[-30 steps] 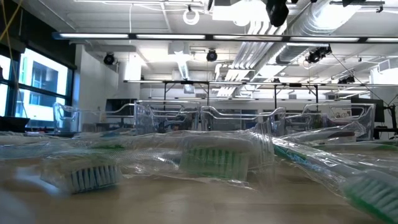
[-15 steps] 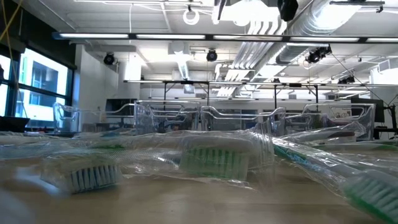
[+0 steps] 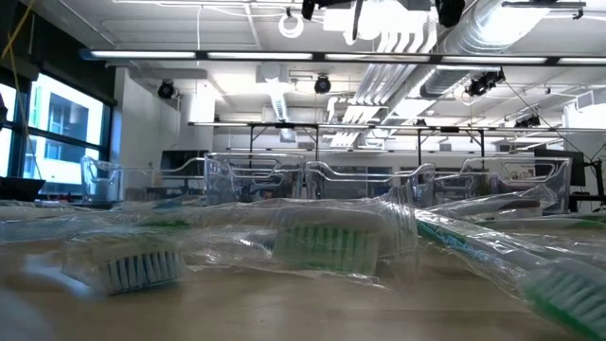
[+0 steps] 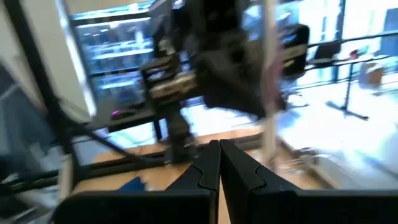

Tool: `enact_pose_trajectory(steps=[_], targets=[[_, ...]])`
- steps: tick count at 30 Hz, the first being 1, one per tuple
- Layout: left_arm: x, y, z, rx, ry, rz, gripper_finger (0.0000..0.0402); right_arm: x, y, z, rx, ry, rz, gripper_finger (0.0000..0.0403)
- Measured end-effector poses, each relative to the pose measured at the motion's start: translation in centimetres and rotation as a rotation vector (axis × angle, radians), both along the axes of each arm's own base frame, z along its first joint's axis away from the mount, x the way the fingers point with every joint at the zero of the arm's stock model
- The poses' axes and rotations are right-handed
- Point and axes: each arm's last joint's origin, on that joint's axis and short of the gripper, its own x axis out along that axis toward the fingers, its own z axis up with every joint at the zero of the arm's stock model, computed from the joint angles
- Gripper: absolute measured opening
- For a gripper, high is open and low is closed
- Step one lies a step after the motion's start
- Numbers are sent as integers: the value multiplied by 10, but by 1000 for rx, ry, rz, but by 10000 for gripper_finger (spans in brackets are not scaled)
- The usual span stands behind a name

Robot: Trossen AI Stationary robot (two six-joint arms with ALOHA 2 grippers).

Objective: Pick & Place Toothbrushes
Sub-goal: Put the purple toothbrush into the right transparent bin

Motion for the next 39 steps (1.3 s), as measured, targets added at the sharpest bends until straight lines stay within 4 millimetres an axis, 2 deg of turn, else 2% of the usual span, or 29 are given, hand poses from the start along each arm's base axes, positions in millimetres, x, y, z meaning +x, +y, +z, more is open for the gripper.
enact_pose_trajectory(steps=[16, 28, 39], targets=[[8, 0, -11, -26, 30, -17, 42, 0, -2, 1, -27, -5, -61, 3], [8, -2, -9, -39, 22, -65, 42, 0, -2, 2, -32, -13, -87, 3], [9, -5, -9, -42, 22, -99, 42, 0, -2, 2, -202, 19, -95, 3]])
